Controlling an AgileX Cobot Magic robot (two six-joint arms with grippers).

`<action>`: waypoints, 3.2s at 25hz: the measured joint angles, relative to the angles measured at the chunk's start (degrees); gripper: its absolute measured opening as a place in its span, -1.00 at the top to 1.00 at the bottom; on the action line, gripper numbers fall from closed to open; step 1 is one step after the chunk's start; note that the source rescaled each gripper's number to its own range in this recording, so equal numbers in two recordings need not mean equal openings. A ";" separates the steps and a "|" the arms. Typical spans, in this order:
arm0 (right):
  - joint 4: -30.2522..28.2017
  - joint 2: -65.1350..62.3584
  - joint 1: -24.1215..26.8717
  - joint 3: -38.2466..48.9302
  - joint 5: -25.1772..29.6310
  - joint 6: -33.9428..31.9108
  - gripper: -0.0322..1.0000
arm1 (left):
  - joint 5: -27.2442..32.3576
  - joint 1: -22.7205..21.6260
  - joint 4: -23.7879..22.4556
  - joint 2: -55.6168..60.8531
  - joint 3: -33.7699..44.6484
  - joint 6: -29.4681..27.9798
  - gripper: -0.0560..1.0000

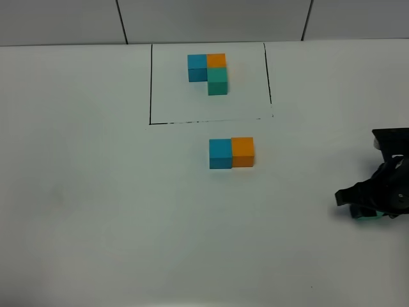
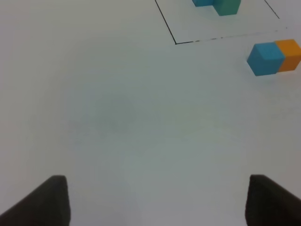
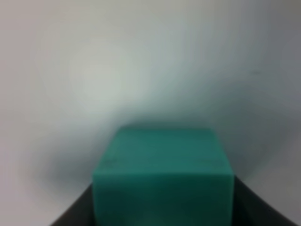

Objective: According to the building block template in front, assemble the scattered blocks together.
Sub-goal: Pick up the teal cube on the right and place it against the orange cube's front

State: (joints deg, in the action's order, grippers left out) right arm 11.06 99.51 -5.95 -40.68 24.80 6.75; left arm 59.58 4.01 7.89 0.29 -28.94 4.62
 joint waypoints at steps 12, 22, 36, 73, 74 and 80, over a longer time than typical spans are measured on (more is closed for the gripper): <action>-8.62 2.99 -24.65 -11.89 3.12 -36.30 0.92 | 0.00 0.00 0.00 0.00 0.00 0.00 -0.41; -13.13 16.00 -30.55 -27.44 9.12 -45.25 0.92 | 0.00 0.00 0.00 0.00 0.00 0.00 -0.41; -13.21 19.60 -30.80 -31.44 9.58 -47.19 0.92 | 0.00 0.00 0.00 0.00 0.00 0.00 -0.41; -15.79 20.49 -30.77 -31.99 6.94 -47.25 0.92 | 0.00 0.00 0.00 0.00 0.00 0.00 -0.41; -15.79 20.49 -30.77 -31.99 6.94 -47.25 0.92 | 0.00 0.00 0.00 0.00 0.00 0.00 -0.41; -15.81 20.49 -30.77 -31.99 6.94 -47.35 0.92 | 0.00 0.00 0.00 0.00 0.00 0.00 -0.41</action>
State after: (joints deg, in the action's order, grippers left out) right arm -4.75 120.00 -36.71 -72.67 31.74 -40.60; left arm 59.58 4.01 7.89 0.29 -28.94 4.62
